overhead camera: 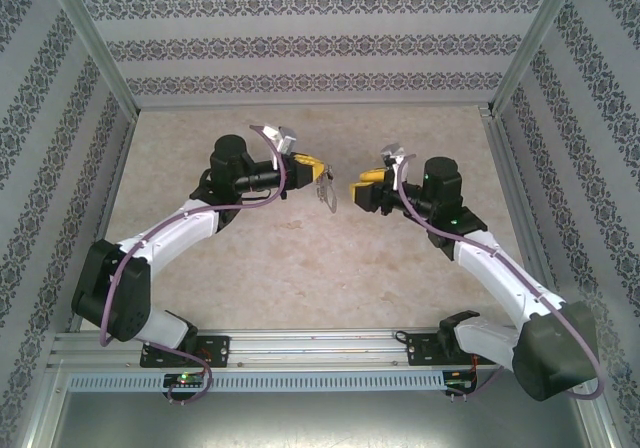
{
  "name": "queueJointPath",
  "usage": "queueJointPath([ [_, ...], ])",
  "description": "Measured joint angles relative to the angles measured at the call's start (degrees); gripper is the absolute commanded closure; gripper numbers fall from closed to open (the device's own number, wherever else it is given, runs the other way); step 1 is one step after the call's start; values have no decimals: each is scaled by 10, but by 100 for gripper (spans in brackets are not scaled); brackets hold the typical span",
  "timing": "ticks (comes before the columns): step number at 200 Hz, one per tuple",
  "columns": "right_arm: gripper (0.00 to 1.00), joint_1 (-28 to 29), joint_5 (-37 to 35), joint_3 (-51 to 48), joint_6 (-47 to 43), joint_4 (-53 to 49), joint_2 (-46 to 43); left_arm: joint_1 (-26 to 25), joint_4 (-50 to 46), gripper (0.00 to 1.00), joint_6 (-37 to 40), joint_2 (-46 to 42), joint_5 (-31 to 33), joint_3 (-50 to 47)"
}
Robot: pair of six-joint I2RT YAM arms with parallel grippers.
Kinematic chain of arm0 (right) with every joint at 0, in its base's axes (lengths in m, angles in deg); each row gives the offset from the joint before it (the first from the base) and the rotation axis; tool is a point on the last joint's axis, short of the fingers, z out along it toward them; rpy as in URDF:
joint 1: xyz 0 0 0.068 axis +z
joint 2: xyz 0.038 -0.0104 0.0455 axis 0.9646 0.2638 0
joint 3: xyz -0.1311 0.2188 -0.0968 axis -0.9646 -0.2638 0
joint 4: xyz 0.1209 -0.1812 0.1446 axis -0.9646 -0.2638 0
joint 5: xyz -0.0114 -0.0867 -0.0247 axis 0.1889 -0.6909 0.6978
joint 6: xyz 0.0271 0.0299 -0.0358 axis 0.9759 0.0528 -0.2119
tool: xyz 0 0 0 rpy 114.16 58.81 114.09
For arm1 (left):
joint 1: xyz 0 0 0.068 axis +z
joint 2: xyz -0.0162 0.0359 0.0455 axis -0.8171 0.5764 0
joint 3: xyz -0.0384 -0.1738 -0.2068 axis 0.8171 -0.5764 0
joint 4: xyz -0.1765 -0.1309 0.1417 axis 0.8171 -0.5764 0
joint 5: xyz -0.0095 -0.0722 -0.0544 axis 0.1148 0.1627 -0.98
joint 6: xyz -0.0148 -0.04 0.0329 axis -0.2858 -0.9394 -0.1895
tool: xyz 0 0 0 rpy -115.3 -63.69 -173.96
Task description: Put the keys on the keyring
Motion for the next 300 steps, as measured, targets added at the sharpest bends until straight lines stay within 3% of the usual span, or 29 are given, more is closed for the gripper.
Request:
queueJointPath([
  [58, 47, 47, -51, 3, -9, 17, 7, -1, 79, 100, -57, 5, -17, -1],
  [159, 49, 70, -74, 58, -26, 22, 56, -9, 79, 100, -68, 13, -43, 11],
  [183, 55, 70, -74, 60, -33, 21, 58, -9, 78, 100, -68, 15, -47, 13],
  [253, 96, 71, -68, 60, -49, 21, 58, -9, 77, 100, -69, 22, -54, 20],
  [266, 100, 75, -67, 60, -50, 19, 58, -9, 77, 100, -69, 24, -54, 20],
  [300, 100, 75, -66, 60, -51, 13, 58, -9, 77, 100, -71, 26, -54, 20],
])
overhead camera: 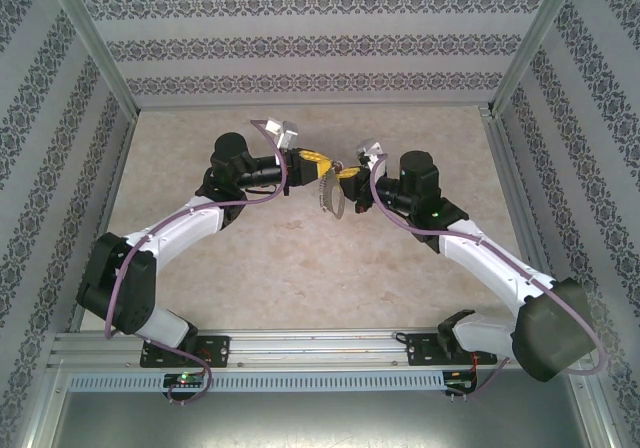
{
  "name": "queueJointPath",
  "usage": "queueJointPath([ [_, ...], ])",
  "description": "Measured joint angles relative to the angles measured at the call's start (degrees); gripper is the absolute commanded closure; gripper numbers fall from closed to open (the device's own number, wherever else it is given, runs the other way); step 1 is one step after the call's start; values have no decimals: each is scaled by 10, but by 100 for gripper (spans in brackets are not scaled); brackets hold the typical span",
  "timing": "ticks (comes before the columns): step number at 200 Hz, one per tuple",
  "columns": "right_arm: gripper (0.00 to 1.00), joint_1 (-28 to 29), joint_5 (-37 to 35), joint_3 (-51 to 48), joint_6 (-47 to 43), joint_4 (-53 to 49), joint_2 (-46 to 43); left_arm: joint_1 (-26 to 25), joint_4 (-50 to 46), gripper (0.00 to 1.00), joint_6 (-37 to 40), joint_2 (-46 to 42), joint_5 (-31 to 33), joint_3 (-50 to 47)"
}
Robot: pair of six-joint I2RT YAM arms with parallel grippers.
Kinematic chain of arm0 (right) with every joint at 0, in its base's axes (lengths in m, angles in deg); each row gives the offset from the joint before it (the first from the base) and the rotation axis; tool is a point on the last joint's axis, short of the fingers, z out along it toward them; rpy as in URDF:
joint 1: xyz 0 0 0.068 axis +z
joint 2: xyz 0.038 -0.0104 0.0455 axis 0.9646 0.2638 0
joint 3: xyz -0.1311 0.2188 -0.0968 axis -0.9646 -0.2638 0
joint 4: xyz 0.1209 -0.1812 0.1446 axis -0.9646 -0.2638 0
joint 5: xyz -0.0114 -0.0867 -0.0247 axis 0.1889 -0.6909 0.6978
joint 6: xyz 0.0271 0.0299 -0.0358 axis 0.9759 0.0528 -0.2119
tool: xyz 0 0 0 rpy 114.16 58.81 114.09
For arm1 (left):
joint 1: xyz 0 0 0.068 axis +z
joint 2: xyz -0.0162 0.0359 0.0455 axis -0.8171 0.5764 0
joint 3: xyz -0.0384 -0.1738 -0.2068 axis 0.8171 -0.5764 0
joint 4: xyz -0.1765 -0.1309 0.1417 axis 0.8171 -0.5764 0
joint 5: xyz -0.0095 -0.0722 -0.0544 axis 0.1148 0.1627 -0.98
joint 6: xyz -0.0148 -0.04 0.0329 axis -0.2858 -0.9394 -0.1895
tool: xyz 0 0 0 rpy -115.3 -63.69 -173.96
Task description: Put the keys on the keyring
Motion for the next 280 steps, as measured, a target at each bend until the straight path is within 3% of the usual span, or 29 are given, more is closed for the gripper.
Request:
queueJointPath([
  [236, 100, 11, 49, -9, -27, -48, -4, 0, 3, 100, -17, 11, 0, 2],
  [251, 73, 11, 50, -9, -29, -51, -5, -1, 3, 100, -17, 12, -1, 2],
  [267, 59, 9, 55, -13, -29, -62, -10, -3, 3, 100, -18, 12, 0, 3],
  [280, 57, -1, 61, -24, -26, -64, -24, -3, 6, 100, -19, 12, 0, 5],
])
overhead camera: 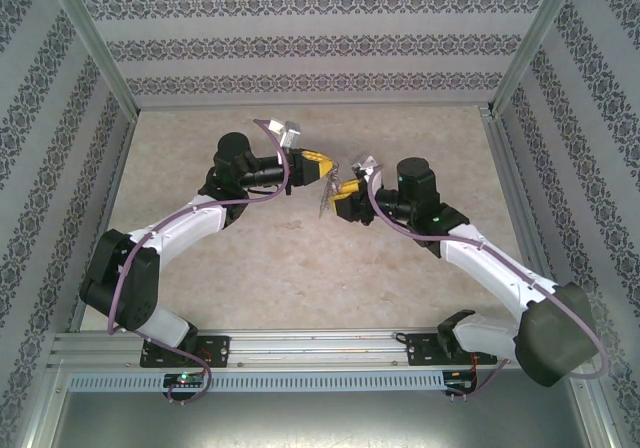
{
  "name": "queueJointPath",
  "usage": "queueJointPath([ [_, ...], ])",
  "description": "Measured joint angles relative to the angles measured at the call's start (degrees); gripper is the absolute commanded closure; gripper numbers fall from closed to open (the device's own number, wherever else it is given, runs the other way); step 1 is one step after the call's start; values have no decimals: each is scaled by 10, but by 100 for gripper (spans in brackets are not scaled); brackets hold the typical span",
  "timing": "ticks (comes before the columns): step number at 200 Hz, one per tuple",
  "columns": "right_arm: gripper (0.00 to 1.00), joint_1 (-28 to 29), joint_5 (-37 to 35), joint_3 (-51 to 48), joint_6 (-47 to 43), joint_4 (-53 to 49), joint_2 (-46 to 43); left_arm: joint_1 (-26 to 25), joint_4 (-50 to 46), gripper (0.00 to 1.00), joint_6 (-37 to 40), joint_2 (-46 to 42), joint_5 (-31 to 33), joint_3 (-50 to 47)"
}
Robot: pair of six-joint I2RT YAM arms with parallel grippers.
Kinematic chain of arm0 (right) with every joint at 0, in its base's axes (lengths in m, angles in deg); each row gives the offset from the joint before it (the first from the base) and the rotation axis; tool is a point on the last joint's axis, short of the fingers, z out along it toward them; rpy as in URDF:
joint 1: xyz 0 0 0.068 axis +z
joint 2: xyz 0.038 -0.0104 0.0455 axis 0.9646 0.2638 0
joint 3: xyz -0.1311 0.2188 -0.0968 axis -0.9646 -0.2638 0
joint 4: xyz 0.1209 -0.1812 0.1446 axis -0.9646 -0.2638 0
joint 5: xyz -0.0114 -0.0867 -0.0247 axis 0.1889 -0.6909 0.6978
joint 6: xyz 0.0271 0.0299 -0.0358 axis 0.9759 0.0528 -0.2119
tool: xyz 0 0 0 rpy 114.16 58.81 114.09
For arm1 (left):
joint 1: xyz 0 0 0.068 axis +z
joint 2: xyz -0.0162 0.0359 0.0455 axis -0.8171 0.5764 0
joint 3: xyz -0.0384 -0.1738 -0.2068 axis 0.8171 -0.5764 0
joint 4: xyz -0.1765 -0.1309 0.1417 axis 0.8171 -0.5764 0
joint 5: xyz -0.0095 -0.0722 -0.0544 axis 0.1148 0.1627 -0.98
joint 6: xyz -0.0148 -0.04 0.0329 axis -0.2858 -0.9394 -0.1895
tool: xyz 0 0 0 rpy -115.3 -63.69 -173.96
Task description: Put the keys on the keyring
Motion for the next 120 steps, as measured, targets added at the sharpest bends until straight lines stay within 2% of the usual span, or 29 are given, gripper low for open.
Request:
queueJointPath([
  [52, 53, -83, 7, -19, 46, 10, -92, 0, 12, 100, -8, 0, 0, 1],
  [86, 53, -89, 9, -18, 98, 54, -96, 0, 30, 100, -17, 2, 0, 1],
  [120, 53, -87, 20, 2, 161, 97, -57, 0, 33, 100, -25, 6, 0, 1],
])
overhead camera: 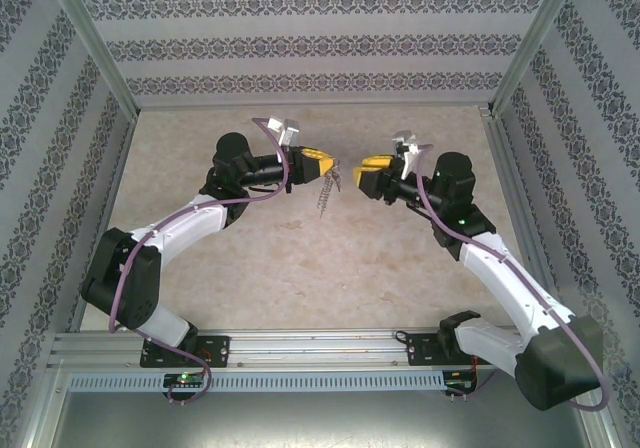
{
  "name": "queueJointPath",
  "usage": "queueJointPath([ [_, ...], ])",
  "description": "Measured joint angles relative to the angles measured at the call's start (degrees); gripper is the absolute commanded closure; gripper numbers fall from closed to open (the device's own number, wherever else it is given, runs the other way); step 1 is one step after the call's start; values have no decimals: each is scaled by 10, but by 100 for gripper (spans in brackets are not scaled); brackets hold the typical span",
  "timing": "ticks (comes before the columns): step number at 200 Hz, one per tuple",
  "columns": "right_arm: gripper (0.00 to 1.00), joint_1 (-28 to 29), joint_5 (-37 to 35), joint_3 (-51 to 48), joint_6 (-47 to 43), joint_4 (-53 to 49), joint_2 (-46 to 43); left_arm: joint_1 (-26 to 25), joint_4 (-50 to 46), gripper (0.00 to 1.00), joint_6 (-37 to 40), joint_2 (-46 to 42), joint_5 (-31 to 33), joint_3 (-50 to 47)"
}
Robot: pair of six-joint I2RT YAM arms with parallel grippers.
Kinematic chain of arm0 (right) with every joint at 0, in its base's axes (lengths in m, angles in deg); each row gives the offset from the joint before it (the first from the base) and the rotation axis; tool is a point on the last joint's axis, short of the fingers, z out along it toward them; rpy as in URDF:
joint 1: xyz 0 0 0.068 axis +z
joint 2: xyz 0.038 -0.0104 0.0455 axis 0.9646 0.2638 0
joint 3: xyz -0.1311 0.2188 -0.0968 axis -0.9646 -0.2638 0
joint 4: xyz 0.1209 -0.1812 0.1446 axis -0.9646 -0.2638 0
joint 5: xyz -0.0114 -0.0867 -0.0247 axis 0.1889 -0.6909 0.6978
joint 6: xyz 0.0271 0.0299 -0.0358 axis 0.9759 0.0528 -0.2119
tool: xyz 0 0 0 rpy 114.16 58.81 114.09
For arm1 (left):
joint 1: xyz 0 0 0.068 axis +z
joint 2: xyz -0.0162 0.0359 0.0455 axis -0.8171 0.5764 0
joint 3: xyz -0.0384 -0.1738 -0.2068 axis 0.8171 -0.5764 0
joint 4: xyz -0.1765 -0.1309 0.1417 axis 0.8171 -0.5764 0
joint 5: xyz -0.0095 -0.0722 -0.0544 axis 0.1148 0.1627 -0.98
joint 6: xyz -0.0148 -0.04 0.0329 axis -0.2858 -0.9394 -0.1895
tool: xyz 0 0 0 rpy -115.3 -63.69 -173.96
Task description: Put the keys on the keyring
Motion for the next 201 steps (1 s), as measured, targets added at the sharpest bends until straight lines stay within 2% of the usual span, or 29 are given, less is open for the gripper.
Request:
queueJointPath([
  [73, 53, 9, 61, 3, 97, 123, 64, 0, 3, 100, -5, 2, 0, 0],
  [152, 56, 20, 95, 12, 110, 148, 90, 0, 13, 100, -8, 3, 0, 0],
  [201, 62, 24, 102, 18, 111, 151, 98, 0, 13, 100, -11, 7, -2, 0],
])
